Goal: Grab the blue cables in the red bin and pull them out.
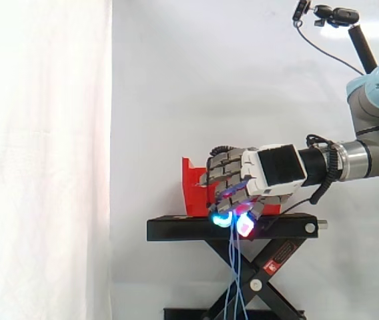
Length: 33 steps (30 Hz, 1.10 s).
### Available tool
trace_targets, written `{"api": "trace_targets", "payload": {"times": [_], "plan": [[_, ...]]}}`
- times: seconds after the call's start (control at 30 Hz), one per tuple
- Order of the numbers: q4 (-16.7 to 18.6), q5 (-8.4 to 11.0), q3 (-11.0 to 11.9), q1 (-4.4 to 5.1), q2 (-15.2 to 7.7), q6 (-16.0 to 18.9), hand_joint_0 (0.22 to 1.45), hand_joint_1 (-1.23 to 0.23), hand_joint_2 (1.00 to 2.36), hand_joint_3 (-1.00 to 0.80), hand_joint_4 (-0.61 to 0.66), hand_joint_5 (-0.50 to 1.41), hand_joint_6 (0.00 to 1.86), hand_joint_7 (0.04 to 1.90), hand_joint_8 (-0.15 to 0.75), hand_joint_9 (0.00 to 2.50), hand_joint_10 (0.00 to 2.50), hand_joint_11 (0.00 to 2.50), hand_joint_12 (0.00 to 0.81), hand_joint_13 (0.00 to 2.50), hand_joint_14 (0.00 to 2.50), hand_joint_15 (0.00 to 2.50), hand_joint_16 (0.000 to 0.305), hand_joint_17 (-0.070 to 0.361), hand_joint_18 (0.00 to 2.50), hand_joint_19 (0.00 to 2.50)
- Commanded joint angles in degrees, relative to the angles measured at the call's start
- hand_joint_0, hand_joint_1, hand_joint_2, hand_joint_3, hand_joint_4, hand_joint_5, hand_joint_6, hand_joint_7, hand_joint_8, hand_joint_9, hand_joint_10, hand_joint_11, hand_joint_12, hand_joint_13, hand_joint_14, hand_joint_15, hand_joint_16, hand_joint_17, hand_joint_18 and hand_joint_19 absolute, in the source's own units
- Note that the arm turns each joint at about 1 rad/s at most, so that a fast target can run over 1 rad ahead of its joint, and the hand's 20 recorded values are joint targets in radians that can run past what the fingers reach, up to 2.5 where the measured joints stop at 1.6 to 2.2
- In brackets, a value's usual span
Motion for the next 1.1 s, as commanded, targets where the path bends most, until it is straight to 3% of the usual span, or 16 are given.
{"api": "trace_targets", "payload": {"times": [0.0,0.57,0.83,1.07], "plan": [[0.0,0.0,0.0,-0.01,-0.01,-0.08,0.75,-0.9,1.0,-1.0,-0.02,1.07,0.38,0.87,0.233,1.03,0.03,0.69,0.331,0.64,0.01,0.28,0.044,0.099,0.53,0.38],[-0.09,0.0,0.0,-0.01,-0.01,0.01,0.75,-0.9,1.0,-1.0,0.0,1.05,0.47,0.83,0.24,1.03,0.02,0.68,0.333,0.65,0.01,0.29,0.044,0.1,0.55,0.38],[-0.44,0.0,0.0,-0.01,-0.01,0.01,0.74,-0.89,1.0,-1.0,0.03,1.07,0.13,0.92,0.244,1.01,0.02,0.68,0.333,0.64,0.01,0.29,0.045,0.101,0.55,0.38],[-1.05,0.0,0.0,0.25,-0.01,0.01,0.74,-0.89,1.0,-1.0,0.05,1.08,0.01,0.94,0.239,1.0,0.02,0.68,0.333,0.64,0.01,0.28,0.045,0.101,0.54,0.39]]}}
